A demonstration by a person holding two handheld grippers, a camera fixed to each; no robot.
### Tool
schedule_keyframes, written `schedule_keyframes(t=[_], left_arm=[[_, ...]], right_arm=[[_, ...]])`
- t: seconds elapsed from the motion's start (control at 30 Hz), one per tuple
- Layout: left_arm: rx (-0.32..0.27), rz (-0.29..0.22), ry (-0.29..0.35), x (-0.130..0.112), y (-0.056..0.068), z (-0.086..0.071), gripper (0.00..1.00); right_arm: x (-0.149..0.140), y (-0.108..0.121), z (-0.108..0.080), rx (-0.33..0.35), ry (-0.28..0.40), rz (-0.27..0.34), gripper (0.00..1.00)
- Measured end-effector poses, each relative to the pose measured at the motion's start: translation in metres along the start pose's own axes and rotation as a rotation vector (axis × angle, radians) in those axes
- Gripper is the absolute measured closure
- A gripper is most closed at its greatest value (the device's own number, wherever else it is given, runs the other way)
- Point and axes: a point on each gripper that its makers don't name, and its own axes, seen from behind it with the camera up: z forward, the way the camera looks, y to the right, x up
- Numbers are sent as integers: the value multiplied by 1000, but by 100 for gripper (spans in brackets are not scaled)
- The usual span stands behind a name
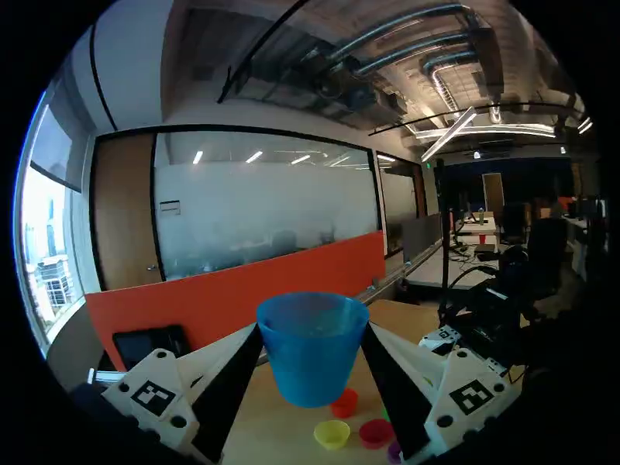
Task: Pour water
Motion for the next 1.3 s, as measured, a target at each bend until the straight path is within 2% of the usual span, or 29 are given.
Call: schedule_keyframes(t=[0.27, 0.4, 0.87, 1.3], left_arm=[[-3, -33, -20, -10, -2, 1, 13], [2, -40, -33, -23, -5, 1, 13], [3, -69, -117, -99, -8, -1, 13], [-20, -71, -207, -161, -1, -5, 13]], right_arm=[[0, 1, 0, -3, -4, 1, 10], [-3, 3, -4, -6, -17, 2, 10], [-17, 33, -29, -71, -82, 9, 9], [-43, 53, -57, -113, -158, 7, 9]])
